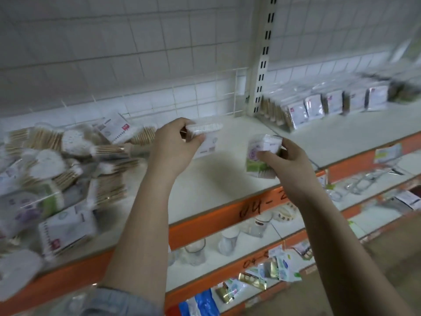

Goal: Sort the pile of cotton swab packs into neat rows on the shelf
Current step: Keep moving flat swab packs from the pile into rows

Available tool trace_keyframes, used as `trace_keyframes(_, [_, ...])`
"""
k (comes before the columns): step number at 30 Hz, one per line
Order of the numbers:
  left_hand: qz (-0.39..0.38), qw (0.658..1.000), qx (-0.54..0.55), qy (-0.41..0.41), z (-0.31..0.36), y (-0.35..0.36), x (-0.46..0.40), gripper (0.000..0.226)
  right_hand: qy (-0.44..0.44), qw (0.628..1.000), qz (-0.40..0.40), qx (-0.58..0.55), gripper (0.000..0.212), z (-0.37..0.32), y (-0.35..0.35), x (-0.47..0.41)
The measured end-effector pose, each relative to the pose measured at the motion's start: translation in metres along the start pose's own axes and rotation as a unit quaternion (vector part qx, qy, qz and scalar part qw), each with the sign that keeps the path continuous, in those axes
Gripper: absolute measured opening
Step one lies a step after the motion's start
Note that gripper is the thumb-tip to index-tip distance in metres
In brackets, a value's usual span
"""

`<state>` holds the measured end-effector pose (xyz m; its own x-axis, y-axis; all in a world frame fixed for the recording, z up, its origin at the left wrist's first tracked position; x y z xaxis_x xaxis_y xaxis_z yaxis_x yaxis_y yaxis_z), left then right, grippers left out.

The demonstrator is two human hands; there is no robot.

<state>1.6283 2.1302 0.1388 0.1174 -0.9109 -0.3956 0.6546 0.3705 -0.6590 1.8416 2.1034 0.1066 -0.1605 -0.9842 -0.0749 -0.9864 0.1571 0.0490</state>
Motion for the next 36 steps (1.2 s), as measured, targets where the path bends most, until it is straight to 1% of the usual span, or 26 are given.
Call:
trace_keyframes(3, [-0.010,1.000,0.018,0.001,0.030,0.036,0.004,0.018,-0.004,1.000,0.020,-0.004,0.026,-0.002,-0.047,-0.002])
trace_keyframes(6, [-0.001,1.000,0.021,0.004,0.066,0.074,0.011,0.020,0.009,1.000,0.022,-0.011,0.029,-0.001,-0.102,-0.005])
trace_keyframes(7, [0.004,1.000,0.023,0.001,0.080,0.087,0.015,0.020,0.007,1.000,0.023,-0.012,0.034,-0.001,-0.122,-0.007])
trace_keyframes(10, [0.011,0.999,0.040,-0.010,0.123,0.127,0.026,0.022,0.006,0.999,0.042,-0.006,0.060,-0.001,-0.184,-0.014])
trace_keyframes(12, [0.003,0.998,0.053,-0.017,0.150,0.151,0.032,0.025,0.015,0.998,0.065,-0.019,0.059,0.001,-0.224,-0.019])
trace_keyframes(15, [-0.006,0.996,0.085,-0.042,0.181,0.184,0.036,0.015,0.022,0.997,0.075,-0.025,0.059,0.001,-0.272,-0.023])
trace_keyframes(17, [-0.010,0.994,0.097,-0.054,0.200,0.202,0.037,0.021,0.028,0.996,0.077,-0.027,0.062,-0.001,-0.296,-0.026])
trace_keyframes(18, [-0.016,0.993,0.100,-0.058,0.208,0.211,0.036,0.021,0.029,0.996,0.080,-0.028,0.061,0.000,-0.307,-0.029])
trace_keyframes(21, [-0.027,0.993,0.102,-0.062,0.230,0.234,0.029,0.011,0.017,0.995,0.092,-0.032,0.047,0.003,-0.336,-0.042])
trace_keyframes(22, [-0.028,0.992,0.104,-0.062,0.235,0.241,0.025,0.010,0.012,0.995,0.096,-0.028,0.046,0.003,-0.344,-0.048])
trace_keyframes(28, [-0.030,0.991,0.112,-0.073,0.254,0.286,-0.011,0.028,0.003,0.994,0.107,0.007,0.047,0.008,-0.385,-0.100])
trace_keyframes(31, [-0.032,0.992,0.096,-0.078,0.255,0.312,-0.039,0.021,-0.008,0.995,0.097,0.015,0.047,0.012,-0.398,-0.132])
trace_keyframes(33, [-0.021,0.994,0.073,-0.081,0.255,0.330,-0.059,0.028,-0.013,0.995,0.093,0.024,0.046,0.013,-0.405,-0.158])
trace_keyframes(36, [-0.013,0.991,0.061,-0.116,0.255,0.348,-0.087,0.023,-0.011,0.996,0.081,0.044,0.047,0.006,-0.414,-0.201])
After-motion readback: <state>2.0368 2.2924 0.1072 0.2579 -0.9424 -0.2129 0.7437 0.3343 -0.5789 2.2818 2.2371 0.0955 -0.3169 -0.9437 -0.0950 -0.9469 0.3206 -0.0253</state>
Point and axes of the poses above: each hand's wrist, its own x-axis away from the middle knuckle, its own y-axis out of the palm, z = x × y, the point moved 1 cm from there along -x, towards the middle knuckle, and after that the axes turned 9 degrees about -x, right-handed, at the moved point
